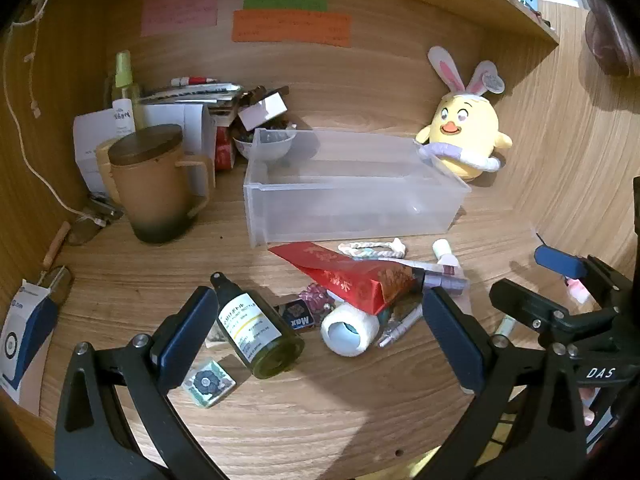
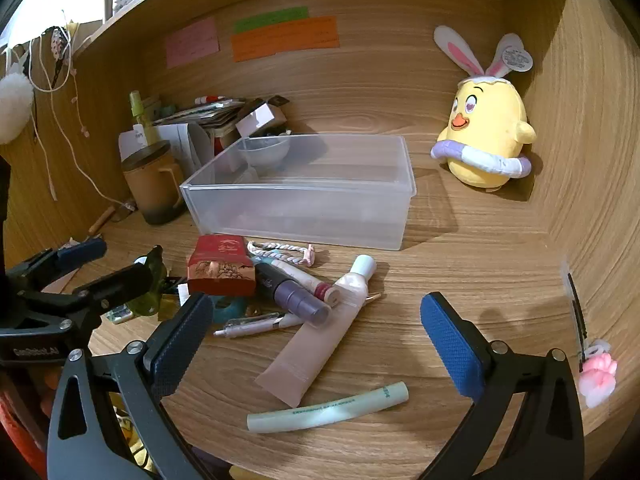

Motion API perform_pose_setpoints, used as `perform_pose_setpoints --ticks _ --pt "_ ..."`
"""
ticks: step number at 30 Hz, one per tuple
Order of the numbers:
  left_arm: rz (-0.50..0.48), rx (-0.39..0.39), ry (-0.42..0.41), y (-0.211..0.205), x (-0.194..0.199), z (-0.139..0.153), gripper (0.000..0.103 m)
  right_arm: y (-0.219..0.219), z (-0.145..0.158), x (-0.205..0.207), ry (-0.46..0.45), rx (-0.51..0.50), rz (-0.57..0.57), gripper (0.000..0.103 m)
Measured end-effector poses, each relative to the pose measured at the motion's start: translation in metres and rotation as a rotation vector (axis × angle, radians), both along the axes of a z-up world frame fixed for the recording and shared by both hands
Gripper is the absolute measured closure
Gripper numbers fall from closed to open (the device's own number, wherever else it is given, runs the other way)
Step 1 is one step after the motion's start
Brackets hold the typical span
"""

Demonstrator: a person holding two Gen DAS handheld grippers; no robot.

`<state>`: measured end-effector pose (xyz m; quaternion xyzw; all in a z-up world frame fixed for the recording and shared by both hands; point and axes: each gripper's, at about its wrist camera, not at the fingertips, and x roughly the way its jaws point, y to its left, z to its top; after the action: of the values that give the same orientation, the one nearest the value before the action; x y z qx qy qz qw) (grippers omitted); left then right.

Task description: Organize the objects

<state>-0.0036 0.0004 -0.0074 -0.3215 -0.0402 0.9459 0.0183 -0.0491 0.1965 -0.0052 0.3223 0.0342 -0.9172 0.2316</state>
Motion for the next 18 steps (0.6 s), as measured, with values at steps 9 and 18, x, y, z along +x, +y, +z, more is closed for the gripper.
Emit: perform_pose_setpoints --ticks 9,18 --pt "0.002 -0.013 0.014 0.0037 0.0018 0.0064 0.0 0.0001 0.0005 -0.0022 -0.006 -0.002 0.006 0.0" --pt "0.003 -0.019 0.023 0.0053 0.0025 0.0093 0.0 -0.0007 0.0011 -0.0002 -0.001 0.003 0.007 0.0"
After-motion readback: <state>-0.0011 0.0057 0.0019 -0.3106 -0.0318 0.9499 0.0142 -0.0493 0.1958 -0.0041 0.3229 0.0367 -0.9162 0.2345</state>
